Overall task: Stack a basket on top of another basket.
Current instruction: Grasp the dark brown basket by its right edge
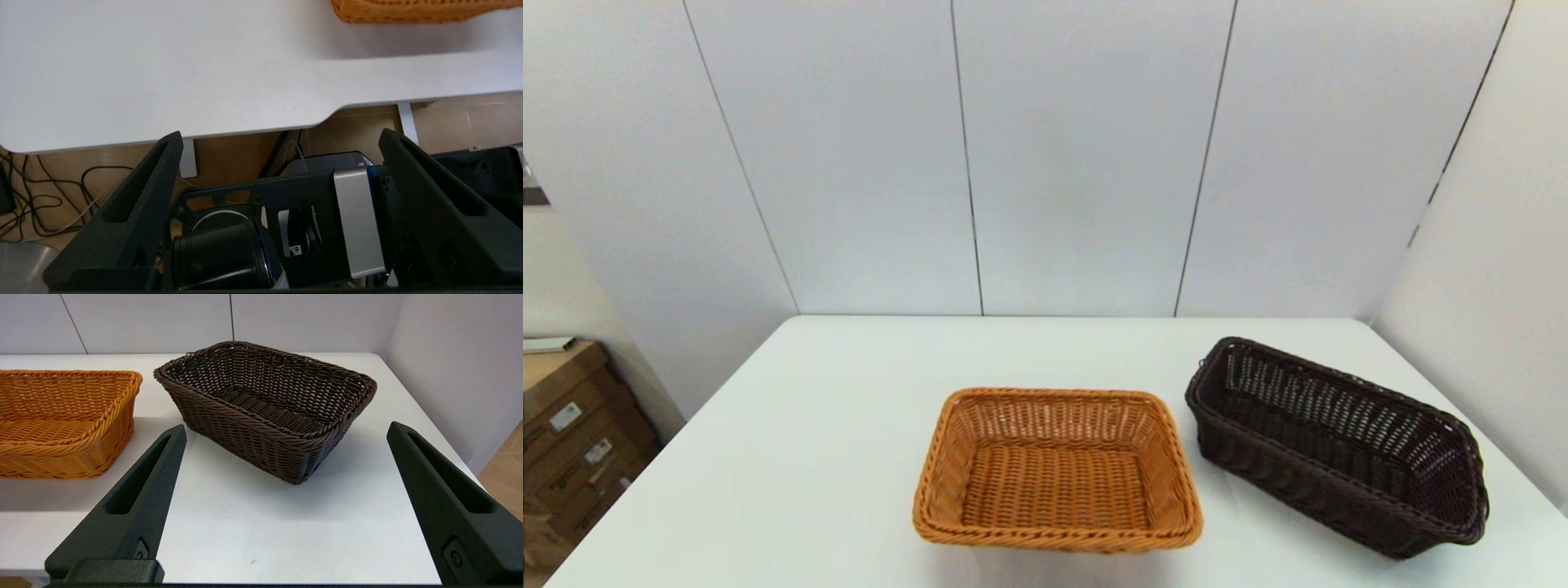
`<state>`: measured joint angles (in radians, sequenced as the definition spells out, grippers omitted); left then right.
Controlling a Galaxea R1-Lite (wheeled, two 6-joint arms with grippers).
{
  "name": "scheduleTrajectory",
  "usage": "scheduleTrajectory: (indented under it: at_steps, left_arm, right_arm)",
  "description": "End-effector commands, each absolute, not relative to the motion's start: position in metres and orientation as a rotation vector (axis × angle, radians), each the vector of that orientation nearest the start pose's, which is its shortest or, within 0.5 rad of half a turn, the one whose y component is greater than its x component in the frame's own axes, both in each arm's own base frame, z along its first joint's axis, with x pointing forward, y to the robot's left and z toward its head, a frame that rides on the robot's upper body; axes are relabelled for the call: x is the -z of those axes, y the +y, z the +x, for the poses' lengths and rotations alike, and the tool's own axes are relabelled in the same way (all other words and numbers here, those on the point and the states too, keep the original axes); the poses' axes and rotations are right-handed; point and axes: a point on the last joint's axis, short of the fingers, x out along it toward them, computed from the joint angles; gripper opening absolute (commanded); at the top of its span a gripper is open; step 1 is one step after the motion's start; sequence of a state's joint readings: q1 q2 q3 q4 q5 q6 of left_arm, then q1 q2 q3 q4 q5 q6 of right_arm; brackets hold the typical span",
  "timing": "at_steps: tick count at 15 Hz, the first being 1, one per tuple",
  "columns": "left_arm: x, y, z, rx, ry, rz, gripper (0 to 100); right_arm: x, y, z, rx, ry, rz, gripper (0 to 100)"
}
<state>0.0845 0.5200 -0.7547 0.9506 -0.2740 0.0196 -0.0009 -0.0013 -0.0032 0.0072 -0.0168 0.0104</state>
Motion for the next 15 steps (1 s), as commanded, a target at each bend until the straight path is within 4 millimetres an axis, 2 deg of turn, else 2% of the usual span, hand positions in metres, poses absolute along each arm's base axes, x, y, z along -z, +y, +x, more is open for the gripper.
scheduleTrajectory:
  at_steps: [1,3,6,8,11,15]
  left_arm:
    - [-0.163,-0.007,-0.064,0.239,0.591,-0.067,100]
    - [-0.149,-0.005,-0.069,0.211,0.507,-0.033,100]
    - [-0.116,-0.001,-0.050,0.062,0.321,0.015,100]
    - [-0.103,0.000,-0.036,-0.009,0.236,0.026,100]
    - [-0.077,0.000,-0.025,-0.017,0.065,0.030,100]
    - [-0.076,0.000,-0.025,-0.009,0.048,0.011,100]
  right_arm:
    - [-0.076,0.000,-0.023,0.018,0.001,0.009,100]
    - [-0.076,0.000,-0.023,0.017,0.003,0.011,100]
    - [-0.076,0.000,-0.023,0.018,0.003,0.011,100]
    - [-0.076,0.000,-0.023,0.017,0.003,0.011,100]
    - [-0.076,0.000,-0.023,0.015,0.001,0.011,100]
    - [-0.077,0.000,-0.026,0.024,0.071,-0.010,100]
